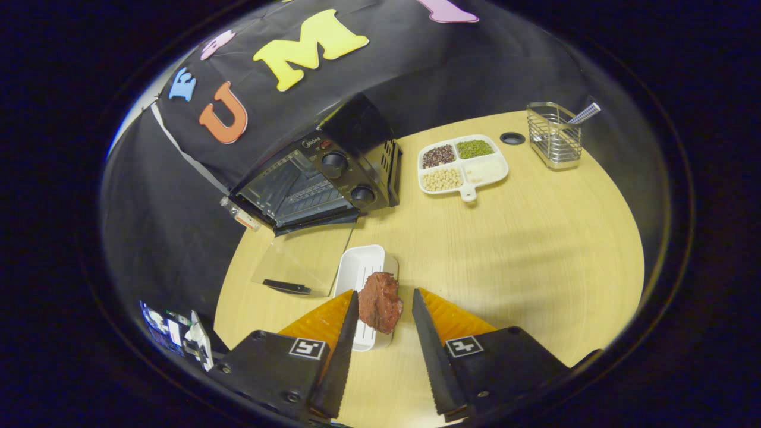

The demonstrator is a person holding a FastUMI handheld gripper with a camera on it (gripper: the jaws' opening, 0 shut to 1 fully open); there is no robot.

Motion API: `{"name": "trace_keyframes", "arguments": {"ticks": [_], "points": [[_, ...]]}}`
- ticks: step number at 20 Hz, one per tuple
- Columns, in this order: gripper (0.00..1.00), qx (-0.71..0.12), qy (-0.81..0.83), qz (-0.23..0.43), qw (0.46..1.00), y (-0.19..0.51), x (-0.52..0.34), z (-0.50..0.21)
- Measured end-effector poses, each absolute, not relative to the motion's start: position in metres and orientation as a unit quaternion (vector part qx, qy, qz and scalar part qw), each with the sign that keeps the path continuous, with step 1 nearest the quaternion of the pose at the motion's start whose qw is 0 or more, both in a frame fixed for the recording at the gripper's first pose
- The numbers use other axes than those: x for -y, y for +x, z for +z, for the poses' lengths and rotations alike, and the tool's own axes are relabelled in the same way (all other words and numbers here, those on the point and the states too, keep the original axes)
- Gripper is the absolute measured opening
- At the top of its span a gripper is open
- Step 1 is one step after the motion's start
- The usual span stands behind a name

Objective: Open the toaster oven, put the food inside, and close the toaster oven door.

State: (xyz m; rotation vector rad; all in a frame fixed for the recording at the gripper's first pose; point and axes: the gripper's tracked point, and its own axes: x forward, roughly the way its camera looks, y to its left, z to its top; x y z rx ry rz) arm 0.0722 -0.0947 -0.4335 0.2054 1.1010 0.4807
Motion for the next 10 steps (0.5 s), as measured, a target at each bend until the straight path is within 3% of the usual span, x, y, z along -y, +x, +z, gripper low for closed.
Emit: {"name": "trace_keyframes", "arguments": {"ticks": [3, 4, 5, 7, 10], "points": [[0.35, -0.537, 0.115, 0.238, 0.801, 0.059, 0.090, -0.437], [0.22, -0.534, 0.115, 0.251, 0.799, 0.054, 0.086, -0.432], [0.17, -0.532, 0.115, 0.256, 0.799, 0.048, 0.082, -0.429], [0.11, -0.525, 0.096, 0.260, 0.805, 0.033, 0.082, -0.419], [0.10, -0.494, 0.045, 0.262, 0.828, 0.018, 0.079, -0.399]]}}
